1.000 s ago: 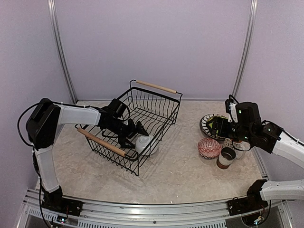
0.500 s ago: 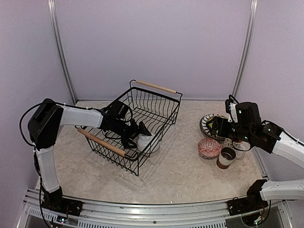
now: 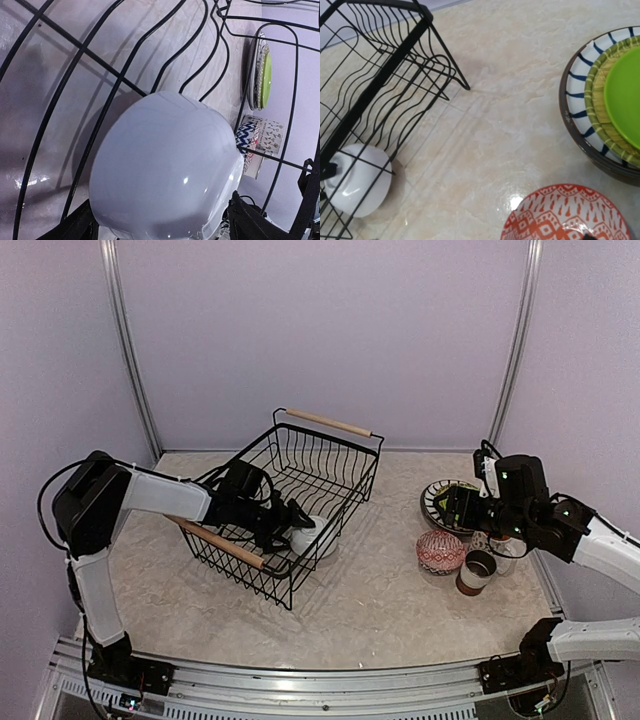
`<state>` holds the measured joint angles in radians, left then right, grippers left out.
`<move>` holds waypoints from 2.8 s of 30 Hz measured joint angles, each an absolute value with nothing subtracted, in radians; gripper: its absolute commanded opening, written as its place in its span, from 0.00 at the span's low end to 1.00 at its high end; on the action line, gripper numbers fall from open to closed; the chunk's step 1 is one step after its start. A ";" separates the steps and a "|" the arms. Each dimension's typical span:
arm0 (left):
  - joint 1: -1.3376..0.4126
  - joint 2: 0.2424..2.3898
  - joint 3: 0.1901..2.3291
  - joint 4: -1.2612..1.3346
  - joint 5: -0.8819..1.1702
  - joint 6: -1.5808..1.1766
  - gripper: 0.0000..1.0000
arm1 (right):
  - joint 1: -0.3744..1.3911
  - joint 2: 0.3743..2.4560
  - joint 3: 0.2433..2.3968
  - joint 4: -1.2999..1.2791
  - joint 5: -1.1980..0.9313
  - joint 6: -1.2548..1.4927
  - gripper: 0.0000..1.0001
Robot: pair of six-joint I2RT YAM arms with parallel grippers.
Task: Unload the mixed dishes from the dish rack
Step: Grab the bowl from the dish rack.
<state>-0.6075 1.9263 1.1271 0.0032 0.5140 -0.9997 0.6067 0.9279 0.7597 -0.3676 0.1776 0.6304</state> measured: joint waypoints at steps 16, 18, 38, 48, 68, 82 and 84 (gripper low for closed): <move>-0.588 1.913 1.126 0.150 0.561 -1.061 0.87 | 0.607 0.951 0.760 -0.366 0.175 0.630 0.84; -0.586 1.916 1.126 0.176 0.574 -1.074 0.85 | 0.607 0.953 0.760 -0.365 0.175 0.630 0.84; -0.569 2.008 1.108 0.500 0.704 -1.214 0.66 | 0.607 0.974 0.760 -0.363 0.169 0.630 0.84; -0.546 2.069 1.119 0.633 0.722 -1.293 0.44 | 0.607 0.981 0.768 -0.364 0.168 0.630 0.84; -0.542 2.132 1.123 0.864 0.841 -1.464 0.07 | 0.607 0.962 0.768 -0.364 0.170 0.633 0.85; -0.542 1.938 1.180 0.389 0.819 -1.127 0.00 | 0.613 0.901 0.770 -0.393 0.207 0.632 0.85; -0.543 1.882 1.219 0.270 0.785 -1.037 0.00 | 0.613 0.893 0.773 -0.403 0.214 0.628 0.85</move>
